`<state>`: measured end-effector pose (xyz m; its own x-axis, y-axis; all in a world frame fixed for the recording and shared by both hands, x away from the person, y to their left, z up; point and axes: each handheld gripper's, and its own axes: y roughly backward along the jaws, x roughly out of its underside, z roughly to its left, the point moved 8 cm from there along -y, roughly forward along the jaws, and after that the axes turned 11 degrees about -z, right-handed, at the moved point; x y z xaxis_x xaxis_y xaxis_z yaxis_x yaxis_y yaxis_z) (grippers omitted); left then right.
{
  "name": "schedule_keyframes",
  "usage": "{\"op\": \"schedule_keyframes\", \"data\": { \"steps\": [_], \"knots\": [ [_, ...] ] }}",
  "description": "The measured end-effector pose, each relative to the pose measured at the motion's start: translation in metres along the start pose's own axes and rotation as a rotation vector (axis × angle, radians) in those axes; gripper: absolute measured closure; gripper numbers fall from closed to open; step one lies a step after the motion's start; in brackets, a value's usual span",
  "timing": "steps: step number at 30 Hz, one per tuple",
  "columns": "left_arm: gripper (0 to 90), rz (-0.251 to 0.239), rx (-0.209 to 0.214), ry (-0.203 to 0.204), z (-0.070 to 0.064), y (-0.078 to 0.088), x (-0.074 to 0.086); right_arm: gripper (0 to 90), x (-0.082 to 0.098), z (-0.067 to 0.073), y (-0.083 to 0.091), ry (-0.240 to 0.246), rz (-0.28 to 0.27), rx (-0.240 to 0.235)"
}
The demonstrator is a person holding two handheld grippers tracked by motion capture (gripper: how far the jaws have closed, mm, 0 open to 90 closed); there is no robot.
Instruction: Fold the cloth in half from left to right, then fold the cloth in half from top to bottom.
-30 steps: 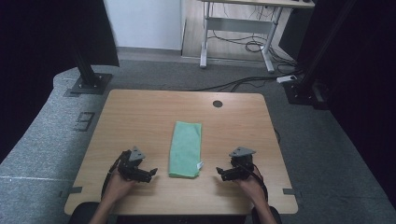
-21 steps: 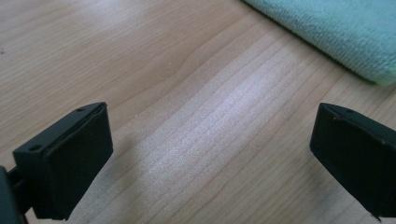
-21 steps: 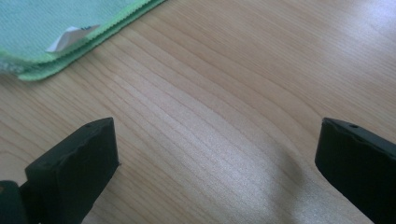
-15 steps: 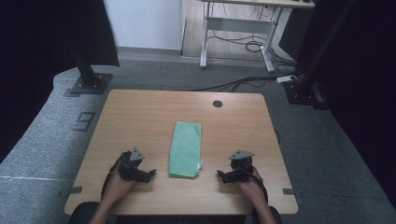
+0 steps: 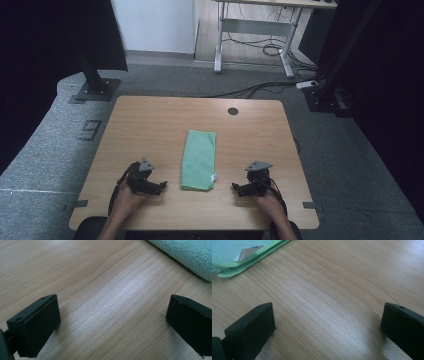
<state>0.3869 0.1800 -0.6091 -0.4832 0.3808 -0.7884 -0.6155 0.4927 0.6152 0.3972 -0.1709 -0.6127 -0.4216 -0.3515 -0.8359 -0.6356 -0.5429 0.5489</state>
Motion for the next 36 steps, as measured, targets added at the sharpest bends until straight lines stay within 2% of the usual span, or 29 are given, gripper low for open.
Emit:
{"op": "schedule_keyframes", "data": {
  "steps": [13, 17, 18, 23, 25, 30, 33, 36],
  "knots": [
    [0.0, 0.004, -0.011, 0.025, -0.002, -0.003, -0.004, 0.0, 0.0, 0.0, 0.0, -0.001, 0.0, 0.0],
    [0.0, -0.016, 0.006, 0.032, -0.005, -0.005, -0.012, 0.0, 0.0, 0.0, 0.0, -0.002, 0.0, 0.0],
    [0.0, -0.035, 0.016, 0.027, -0.007, -0.005, -0.02, 0.0, 0.0, 0.0, 0.0, -0.007, 0.0, 0.003],
    [0.0, -0.064, 0.027, 0.009, -0.011, -0.009, -0.035, 1.4, -0.002, -0.001, 0.0, -0.018, 0.012, 0.006],
    [0.0, -0.068, 0.026, 0.001, -0.012, -0.013, -0.04, 1.5, -0.006, 0.0, -0.001, -0.035, 0.007, -0.005],
    [0.0, -0.087, 0.035, -0.003, -0.014, -0.022, -0.054, 1.6, -0.016, 0.005, -0.003, -0.043, -0.01, -0.021],
    [0.0, -0.094, 0.037, -0.01, -0.016, -0.031, -0.062, 1.6, -0.029, 0.013, -0.01, -0.031, -0.02, -0.039],
    [0.0, -0.086, 0.036, -0.017, -0.017, -0.038, -0.063, 1.7, -0.039, 0.019, -0.017, -0.022, -0.025, -0.051]
  ]
}}
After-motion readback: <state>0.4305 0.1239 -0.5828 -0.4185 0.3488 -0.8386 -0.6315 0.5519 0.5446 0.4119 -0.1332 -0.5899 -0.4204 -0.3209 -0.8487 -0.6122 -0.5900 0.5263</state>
